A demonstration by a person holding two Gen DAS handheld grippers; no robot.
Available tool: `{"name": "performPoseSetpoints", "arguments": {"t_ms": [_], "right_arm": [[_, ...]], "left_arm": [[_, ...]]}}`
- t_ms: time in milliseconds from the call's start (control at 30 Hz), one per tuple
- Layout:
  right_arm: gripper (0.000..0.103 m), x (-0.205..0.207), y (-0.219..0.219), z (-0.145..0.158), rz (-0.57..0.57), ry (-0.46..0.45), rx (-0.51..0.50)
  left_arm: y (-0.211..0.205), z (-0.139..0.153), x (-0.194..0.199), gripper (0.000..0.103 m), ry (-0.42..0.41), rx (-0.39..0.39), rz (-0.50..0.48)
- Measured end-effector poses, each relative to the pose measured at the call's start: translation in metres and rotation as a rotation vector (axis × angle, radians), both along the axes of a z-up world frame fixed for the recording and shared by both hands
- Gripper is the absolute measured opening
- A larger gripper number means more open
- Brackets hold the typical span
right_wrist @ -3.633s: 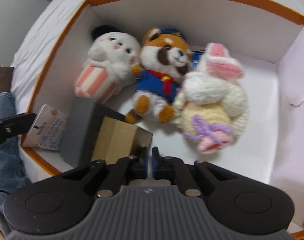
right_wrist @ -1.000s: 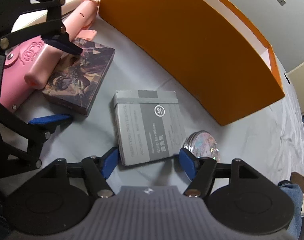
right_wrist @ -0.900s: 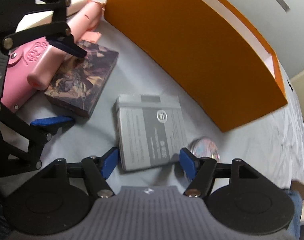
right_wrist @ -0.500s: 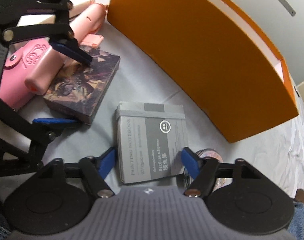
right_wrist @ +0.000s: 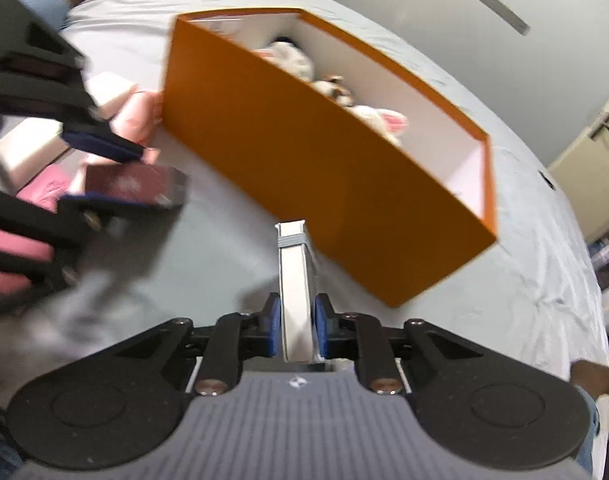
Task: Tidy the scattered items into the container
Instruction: 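Grasp the grey notebook with the right tool while the left tool grasps the maroon box, then carry the grey notebook and maroon box over the orange box with both tools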
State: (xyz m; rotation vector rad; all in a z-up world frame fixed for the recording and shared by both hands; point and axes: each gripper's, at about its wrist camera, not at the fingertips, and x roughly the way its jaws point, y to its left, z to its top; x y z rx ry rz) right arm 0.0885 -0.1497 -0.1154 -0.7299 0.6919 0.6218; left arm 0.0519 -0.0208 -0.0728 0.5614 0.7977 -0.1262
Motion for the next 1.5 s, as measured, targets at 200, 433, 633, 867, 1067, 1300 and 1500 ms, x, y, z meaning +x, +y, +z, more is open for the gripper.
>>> {"name": "performPoseSetpoints", "arguments": {"t_ms": [200, 433, 633, 867, 1067, 1300, 1500], "right_arm": [[0.02, 0.017, 0.001, -0.004, -0.04, 0.038, 0.036], [0.019, 0.025, -0.005, -0.006, -0.087, 0.061, 0.083], [0.016, 0.038, -0.014, 0.004, -0.131, 0.203, 0.213], [0.017, 0.026, -0.028, 0.009, -0.159, 0.365, 0.303], [0.021, 0.017, -0.022, 0.017, -0.139, 0.325, 0.271], [0.018, 0.031, -0.013, 0.017, -0.135, 0.339, 0.284], [0.016, 0.035, -0.018, 0.029, -0.135, 0.383, 0.308]], "left_arm": [[0.033, -0.005, -0.01, 0.03, -0.037, -0.031, 0.066], [0.021, -0.008, 0.01, 0.029, -0.054, -0.127, 0.158], [0.041, 0.005, 0.014, 0.027, -0.012, -0.299, 0.245], [0.047, 0.004, 0.017, 0.027, 0.037, -0.417, 0.254], [0.039, -0.001, 0.019, 0.028, 0.067, -0.373, 0.241], [0.043, 0.001, 0.02, 0.026, 0.078, -0.404, 0.261], [0.048, 0.015, 0.022, 0.026, 0.092, -0.466, 0.268]]}}
